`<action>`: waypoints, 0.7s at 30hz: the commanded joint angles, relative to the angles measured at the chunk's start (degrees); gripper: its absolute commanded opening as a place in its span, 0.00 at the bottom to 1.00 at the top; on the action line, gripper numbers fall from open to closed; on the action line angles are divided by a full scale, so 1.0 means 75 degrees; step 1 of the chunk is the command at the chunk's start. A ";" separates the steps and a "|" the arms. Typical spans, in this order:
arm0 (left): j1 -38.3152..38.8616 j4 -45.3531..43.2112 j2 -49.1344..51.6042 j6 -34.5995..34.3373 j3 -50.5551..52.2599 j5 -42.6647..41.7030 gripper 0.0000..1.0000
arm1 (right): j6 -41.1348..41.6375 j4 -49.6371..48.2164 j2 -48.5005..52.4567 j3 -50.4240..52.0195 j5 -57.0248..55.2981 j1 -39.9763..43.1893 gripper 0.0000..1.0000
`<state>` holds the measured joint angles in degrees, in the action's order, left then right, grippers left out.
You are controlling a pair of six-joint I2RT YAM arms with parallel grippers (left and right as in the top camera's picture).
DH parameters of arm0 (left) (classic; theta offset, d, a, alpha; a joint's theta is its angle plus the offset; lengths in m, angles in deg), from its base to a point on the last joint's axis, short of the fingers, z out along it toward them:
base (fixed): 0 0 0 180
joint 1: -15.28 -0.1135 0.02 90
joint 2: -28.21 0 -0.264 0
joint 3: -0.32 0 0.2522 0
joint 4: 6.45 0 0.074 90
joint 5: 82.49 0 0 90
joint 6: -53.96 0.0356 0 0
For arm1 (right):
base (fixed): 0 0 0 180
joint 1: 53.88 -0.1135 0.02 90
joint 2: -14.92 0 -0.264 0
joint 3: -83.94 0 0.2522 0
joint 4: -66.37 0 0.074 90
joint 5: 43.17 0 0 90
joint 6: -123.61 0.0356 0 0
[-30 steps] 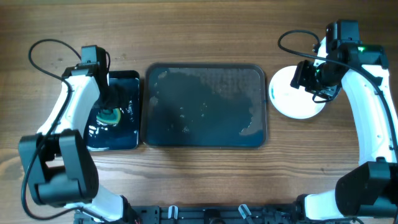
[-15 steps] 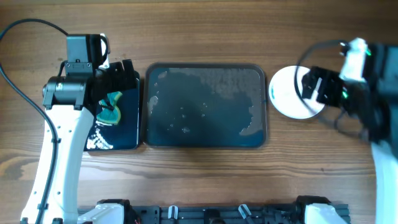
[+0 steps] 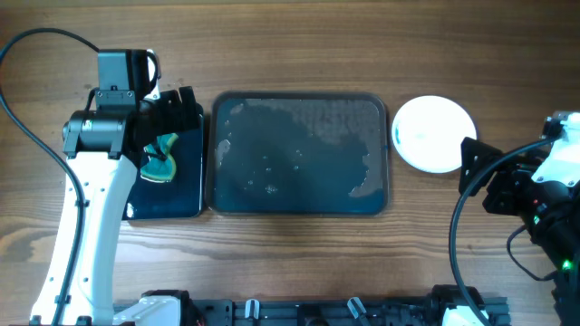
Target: Clean dirty plates on tray and stack at the side
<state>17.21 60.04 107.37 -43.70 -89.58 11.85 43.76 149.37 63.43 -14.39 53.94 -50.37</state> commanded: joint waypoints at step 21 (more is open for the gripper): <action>0.0026 -0.0017 0.0032 -0.0096 -0.0023 -0.0149 1.00 | -0.1585 -0.4817 -0.3261 0.4444 0.0662 -0.0023 1.00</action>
<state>17.21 60.02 107.37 -43.70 -89.58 11.65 37.84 122.51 45.27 5.74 50.93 -50.37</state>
